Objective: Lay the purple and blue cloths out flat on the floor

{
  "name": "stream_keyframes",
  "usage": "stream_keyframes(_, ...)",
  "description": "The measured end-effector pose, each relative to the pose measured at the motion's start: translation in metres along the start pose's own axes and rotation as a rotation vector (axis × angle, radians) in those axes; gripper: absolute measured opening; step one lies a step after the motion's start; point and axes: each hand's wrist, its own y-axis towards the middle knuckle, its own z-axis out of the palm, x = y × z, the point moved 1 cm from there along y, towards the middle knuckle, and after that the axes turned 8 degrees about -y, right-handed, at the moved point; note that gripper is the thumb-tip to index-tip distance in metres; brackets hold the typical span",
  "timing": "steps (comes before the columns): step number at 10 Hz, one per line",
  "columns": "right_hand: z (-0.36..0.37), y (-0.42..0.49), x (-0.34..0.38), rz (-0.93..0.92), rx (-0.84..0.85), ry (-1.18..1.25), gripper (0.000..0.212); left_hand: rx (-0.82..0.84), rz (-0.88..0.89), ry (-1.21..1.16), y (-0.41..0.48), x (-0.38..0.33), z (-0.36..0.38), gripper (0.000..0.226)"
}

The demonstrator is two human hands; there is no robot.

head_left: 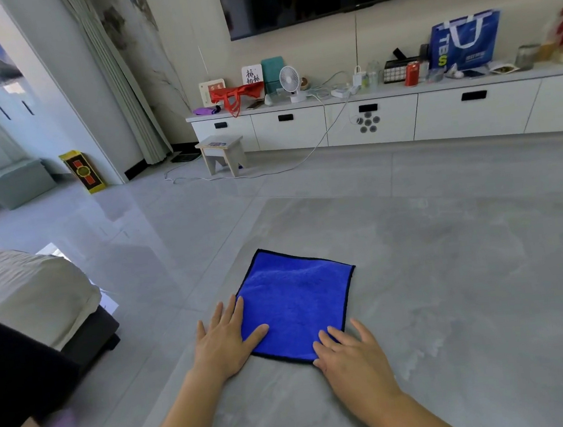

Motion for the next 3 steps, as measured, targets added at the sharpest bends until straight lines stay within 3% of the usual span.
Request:
stream_keyframes(2, 0.005, -0.025, 0.002, -0.016, 0.238, 0.001, 0.057, -0.068, -0.153, 0.042, -0.021, -0.016, 0.007, 0.081)
stream_keyframes(3, -0.02, -0.04, 0.003, 0.057, 0.202, 0.14, 0.086, -0.115, -0.266, -0.135, -0.058, -0.03, 0.02, 0.079)
